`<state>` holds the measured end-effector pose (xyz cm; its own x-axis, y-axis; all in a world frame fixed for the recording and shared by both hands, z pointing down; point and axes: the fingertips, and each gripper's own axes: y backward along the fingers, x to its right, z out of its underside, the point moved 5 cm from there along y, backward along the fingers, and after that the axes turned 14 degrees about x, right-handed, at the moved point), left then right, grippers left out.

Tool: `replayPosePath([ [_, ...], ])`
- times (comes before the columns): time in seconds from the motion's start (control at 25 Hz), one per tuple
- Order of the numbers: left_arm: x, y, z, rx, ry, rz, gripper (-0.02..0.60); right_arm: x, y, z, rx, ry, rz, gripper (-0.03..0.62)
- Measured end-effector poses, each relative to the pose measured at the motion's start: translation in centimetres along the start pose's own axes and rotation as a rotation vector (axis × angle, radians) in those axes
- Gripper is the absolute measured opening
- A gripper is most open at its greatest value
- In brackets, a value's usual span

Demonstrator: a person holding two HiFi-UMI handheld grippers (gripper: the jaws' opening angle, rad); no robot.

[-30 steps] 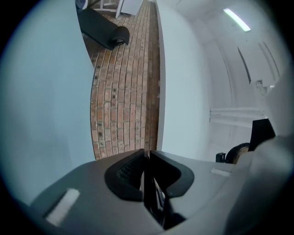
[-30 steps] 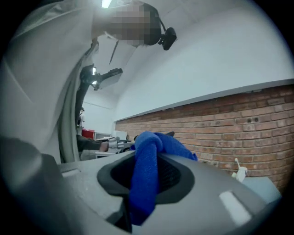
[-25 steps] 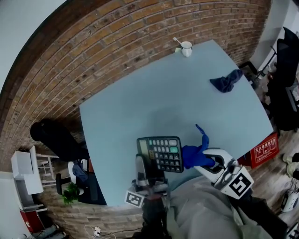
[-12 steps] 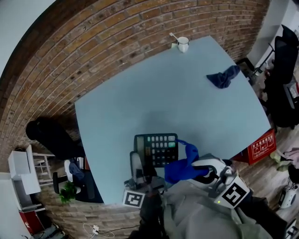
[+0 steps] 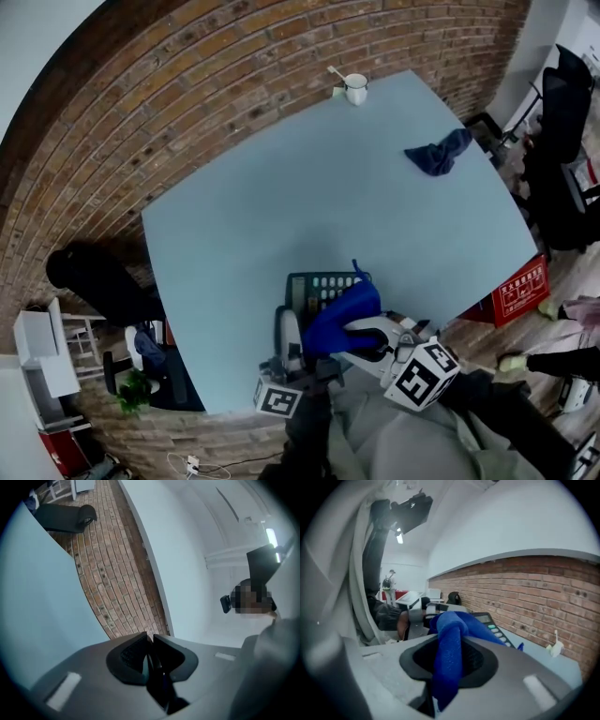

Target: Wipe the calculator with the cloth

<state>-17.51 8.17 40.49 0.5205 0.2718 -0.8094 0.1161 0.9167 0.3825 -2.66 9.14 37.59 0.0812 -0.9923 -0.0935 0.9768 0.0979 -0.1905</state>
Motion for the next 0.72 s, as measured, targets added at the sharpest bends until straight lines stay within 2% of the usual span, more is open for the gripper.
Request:
replayPosePath([
  [0.12, 0.1, 0.4, 0.2, -0.022, -0.008, 0.028, 0.043, 3.9, 1.2, 0.4, 0.088, -0.083, 0.164, 0.101],
  [0.2, 0.6, 0.5, 0.7, -0.052, -0.024, 0.056, 0.043, 6.3, 2.0, 0.7, 0.091, -0.124, 0.276, 0.100],
  [0.24, 0.9, 0.5, 1.1, -0.066, -0.033, 0.061, 0.043, 6.9, 2.1, 0.8, 0.076, -0.139, 0.289, 0.100],
  [0.32, 1.0, 0.5, 1.8, -0.081, -0.033, 0.057, 0.043, 6.0, 1.5, 0.5, 0.037, -0.130, 0.229, 0.100],
  [0.44, 0.8, 0.4, 2.3, -0.094, -0.025, 0.037, 0.043, 1.7, 0.2, 0.3, -0.016, -0.097, 0.069, 0.100],
  [0.52, 0.6, 0.4, 2.1, -0.098, -0.021, 0.037, 0.041, 0.0, 0.0, 0.5, -0.031, -0.098, 0.017, 0.100],
  [0.6, 0.6, 0.4, 2.0, -0.095, -0.006, 0.041, 0.043, 0.8, 0.6, 0.8, -0.025, -0.106, 0.049, 0.100],
  [0.72, 1.0, 0.5, 2.2, -0.103, -0.004, 0.047, 0.044, 4.4, 2.4, 1.2, 0.029, -0.110, 0.174, 0.101],
])
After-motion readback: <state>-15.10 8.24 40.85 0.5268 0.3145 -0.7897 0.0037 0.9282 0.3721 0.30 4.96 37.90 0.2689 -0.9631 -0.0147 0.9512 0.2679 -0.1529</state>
